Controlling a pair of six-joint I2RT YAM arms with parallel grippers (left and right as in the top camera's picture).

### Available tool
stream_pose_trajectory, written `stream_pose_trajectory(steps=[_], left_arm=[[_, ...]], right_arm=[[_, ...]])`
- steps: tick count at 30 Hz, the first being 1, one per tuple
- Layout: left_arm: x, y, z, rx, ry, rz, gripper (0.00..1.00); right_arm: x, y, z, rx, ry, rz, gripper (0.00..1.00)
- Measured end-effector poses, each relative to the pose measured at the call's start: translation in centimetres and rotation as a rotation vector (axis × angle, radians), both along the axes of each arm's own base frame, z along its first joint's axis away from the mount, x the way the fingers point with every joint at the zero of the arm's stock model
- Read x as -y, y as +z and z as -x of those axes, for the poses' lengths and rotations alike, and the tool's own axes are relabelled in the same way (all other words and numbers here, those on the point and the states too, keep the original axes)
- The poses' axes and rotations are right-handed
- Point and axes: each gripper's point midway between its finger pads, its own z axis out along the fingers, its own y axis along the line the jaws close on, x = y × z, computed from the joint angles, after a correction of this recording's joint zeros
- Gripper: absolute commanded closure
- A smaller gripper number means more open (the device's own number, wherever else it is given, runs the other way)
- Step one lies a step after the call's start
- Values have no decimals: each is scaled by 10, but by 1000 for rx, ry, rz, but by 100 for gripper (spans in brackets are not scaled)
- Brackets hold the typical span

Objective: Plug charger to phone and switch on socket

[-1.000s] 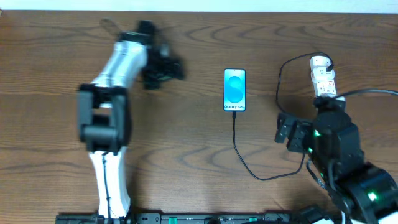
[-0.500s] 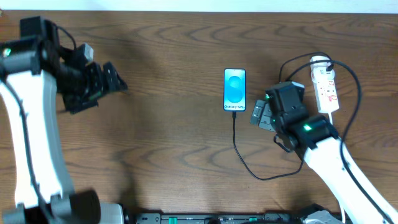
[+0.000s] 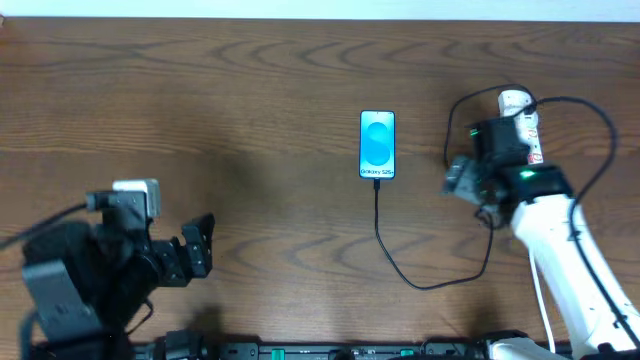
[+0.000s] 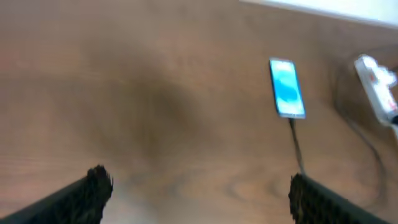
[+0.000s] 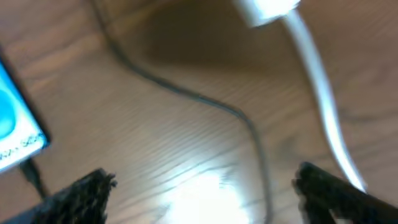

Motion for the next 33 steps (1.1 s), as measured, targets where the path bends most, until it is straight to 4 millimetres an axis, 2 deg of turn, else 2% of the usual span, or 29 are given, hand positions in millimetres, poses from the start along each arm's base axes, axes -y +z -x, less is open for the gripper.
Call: stream_pose_trajectory(steps=[3,6,8,12,15,19,21,22,24,27,33], left_arm=[[-10,-24,-10,71,39,-48,7],[-21,-49,-26,99,76,-82,7],[-26,-71,-34,74,92,-91,7],[-30,-115,-35,-54,104,-90,7],[-31,-129,-32,-127,105,-85,7],[-31,-143,-32,-196,101,-77,7],[-31,-149,-33,-227,100,-73,7],[-31,-154,-33,-251,98,-70,7],[-31,-159,-34,-275,97,-67,7],[-31,-161,-34,-285,96,-65,7],[-31,-148,-32,-224,100,-73,7]], right_arm=[[36,12,0,3,-100,4,71],[63,20,-2,31,-192,-33,98],[80,24,-2,51,-250,-59,99],[112,41,-9,100,-337,-98,99],[126,52,-24,92,-357,-117,99],[145,53,-46,13,-376,-139,99],[152,50,-60,-40,-376,-150,99],[159,44,-76,-62,-372,-156,99],[162,35,-85,-103,-370,-169,99],[171,22,-111,-100,-365,-183,99],[171,-16,-130,-145,-357,-236,99]])
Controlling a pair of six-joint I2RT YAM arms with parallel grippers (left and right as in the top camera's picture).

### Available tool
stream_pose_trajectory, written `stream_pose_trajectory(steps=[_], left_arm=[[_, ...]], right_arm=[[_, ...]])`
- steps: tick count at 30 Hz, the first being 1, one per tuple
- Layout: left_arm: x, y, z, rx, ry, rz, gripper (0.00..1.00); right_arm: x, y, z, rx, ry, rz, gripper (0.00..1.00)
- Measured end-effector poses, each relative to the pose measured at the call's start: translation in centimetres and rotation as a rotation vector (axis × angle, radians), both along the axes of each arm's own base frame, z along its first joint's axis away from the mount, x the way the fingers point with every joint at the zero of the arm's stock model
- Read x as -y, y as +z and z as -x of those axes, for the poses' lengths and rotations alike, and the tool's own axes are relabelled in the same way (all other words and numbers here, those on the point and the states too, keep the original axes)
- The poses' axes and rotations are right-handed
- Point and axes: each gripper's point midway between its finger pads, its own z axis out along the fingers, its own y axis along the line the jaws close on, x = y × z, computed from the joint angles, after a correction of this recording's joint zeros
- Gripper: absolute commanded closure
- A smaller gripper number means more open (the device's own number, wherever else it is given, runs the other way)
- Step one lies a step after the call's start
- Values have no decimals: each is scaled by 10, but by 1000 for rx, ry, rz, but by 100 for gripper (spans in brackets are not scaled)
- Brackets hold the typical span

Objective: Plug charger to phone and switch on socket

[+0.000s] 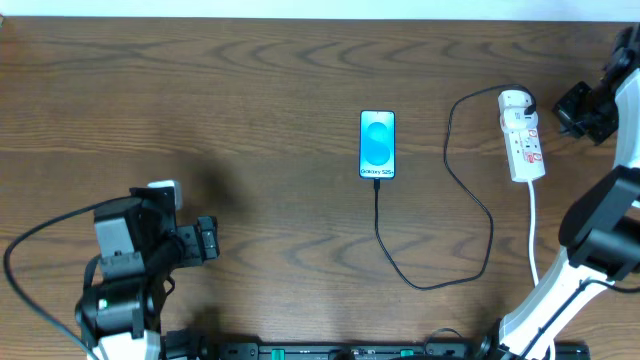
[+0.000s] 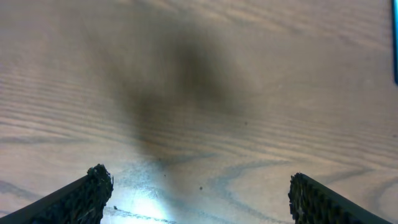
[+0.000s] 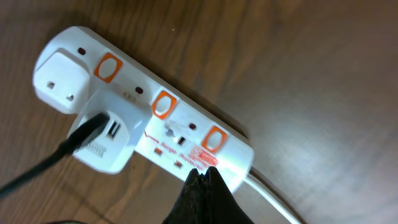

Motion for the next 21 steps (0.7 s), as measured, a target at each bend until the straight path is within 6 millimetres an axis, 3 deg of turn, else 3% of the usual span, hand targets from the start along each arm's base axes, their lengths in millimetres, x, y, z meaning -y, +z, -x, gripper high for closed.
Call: stream_pose_trajectory(steps=[6,12,21], left_arm=[[1,33,8,168,0,-30,7],[3,55,17,285,0,-51,7],[4,72,25,374,0,-66,7]], right_arm=[[-4,-27,-11,-5,7,-49,99],[-4,-32,-19,19,11,-61,99],[-10,-54,-30,23,24,-90,99]])
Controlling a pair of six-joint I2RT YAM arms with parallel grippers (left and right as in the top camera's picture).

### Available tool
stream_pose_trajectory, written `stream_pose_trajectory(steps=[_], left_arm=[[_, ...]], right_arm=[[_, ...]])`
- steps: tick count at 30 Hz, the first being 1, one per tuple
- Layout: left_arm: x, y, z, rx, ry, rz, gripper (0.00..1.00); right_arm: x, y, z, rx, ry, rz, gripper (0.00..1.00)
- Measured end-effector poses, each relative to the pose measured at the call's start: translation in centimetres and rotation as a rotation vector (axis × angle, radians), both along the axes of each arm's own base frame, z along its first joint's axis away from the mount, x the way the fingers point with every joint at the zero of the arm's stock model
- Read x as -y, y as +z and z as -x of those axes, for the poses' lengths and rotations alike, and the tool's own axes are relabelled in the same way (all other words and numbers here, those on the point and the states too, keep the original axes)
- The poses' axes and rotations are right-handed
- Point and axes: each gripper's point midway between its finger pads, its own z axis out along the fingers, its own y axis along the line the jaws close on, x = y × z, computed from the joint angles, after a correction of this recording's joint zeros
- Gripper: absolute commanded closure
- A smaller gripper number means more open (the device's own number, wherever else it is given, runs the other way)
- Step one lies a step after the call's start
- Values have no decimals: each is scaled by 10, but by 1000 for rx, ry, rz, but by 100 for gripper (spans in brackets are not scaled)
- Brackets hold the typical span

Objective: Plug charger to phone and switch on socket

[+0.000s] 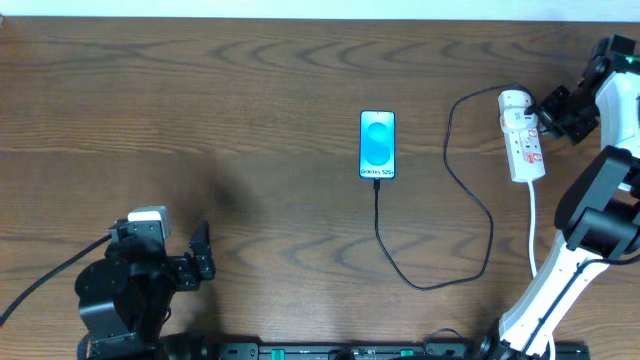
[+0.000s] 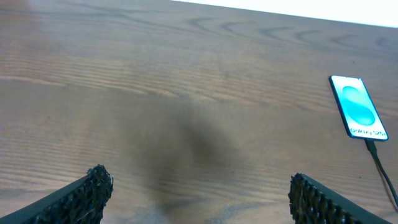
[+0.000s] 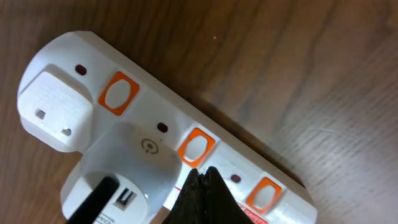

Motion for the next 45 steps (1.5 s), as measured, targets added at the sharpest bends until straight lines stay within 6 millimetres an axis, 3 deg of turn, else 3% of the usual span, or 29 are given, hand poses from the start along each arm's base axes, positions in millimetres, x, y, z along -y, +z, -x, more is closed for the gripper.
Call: stream_pose_trajectory(steps=[19,25,34,41,45], left_arm=[[21,32,26,201,-98,-28,7],[21,34,27,211,-98,-29,7],[21,34,27,211,-98,-29,7],[21,34,27,211,-98,-29,7],[21,34,28,214,-98,-29,7]], right_arm=[[-7,-2,-5,17,9,-32,99],[-8,-23,-3,-23,10,-49,99],[-10,-25,-5,-40,33,-14,99],[-14,-20,3,-69,59,-10,99],[-12,9,7,-38,64,27,99]])
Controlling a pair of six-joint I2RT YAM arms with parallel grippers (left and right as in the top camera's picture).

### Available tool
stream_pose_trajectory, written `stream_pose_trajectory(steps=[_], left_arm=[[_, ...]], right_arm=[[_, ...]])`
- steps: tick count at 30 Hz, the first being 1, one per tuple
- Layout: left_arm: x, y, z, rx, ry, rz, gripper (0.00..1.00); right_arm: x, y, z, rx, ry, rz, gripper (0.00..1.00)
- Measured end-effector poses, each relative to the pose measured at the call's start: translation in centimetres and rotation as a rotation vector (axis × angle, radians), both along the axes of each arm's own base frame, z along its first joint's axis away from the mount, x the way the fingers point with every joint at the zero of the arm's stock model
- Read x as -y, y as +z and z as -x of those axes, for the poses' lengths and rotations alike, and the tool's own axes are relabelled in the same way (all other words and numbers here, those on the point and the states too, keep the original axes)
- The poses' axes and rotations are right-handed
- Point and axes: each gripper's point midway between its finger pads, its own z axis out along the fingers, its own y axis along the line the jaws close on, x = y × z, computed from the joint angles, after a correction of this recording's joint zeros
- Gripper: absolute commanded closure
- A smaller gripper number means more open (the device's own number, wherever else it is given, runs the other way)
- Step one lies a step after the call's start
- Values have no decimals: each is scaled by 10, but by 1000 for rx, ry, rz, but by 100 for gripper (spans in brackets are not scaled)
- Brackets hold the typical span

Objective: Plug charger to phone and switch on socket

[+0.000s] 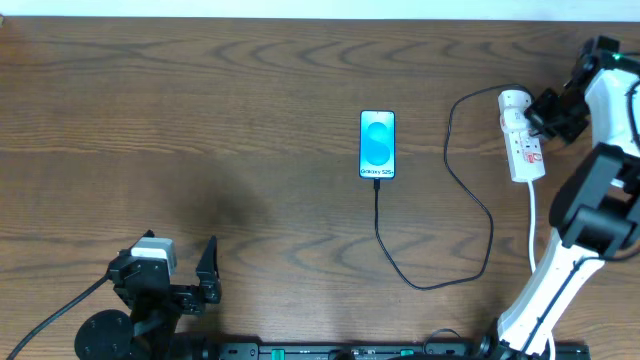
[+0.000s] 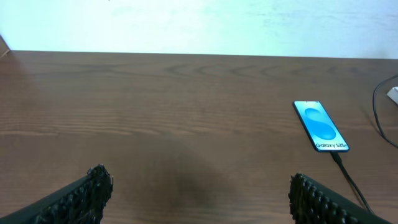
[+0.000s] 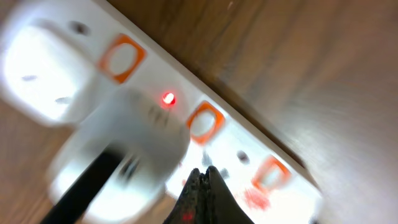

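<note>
The phone [image 1: 377,144] lies screen-up and lit blue at the table's middle, with the black cable [image 1: 420,284] plugged into its near end. The cable loops round to a white charger [image 3: 121,146] seated in the white power strip [image 1: 521,150]. My right gripper [image 1: 541,115] is shut, its tips [image 3: 200,182] hovering right over the strip by the middle orange switch [image 3: 203,122]. A red lamp [image 3: 168,98] glows beside that switch. My left gripper [image 1: 207,272] stands open at the front left, far from the phone [image 2: 320,126], nothing between its fingers [image 2: 84,194].
The strip's white mains lead [image 1: 533,235] runs toward the front edge on the right. A white wall [image 2: 199,25] borders the table's far side. Bare wood [image 1: 200,120] spreads across the left half.
A red lamp now glows on the strip beside the middle switch; it was dark before. My shut right gripper sits slightly closer to the strip. The left arm has drawn back toward the front edge.
At first the cable was in the phone and my right gripper was open over the cable, left of the strip. Then it was shut, off to the strip's right, then over the middle switch. Now the lamp is lit. The left arm receded throughout.
</note>
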Motion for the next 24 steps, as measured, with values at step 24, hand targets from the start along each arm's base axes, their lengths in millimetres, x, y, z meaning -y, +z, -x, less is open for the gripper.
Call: stream_pose_trajectory(steps=[24], left_arm=[[2,-34,34,-97,0,7,7]], right_arm=[[-65,455,141,1153,75,329,99]])
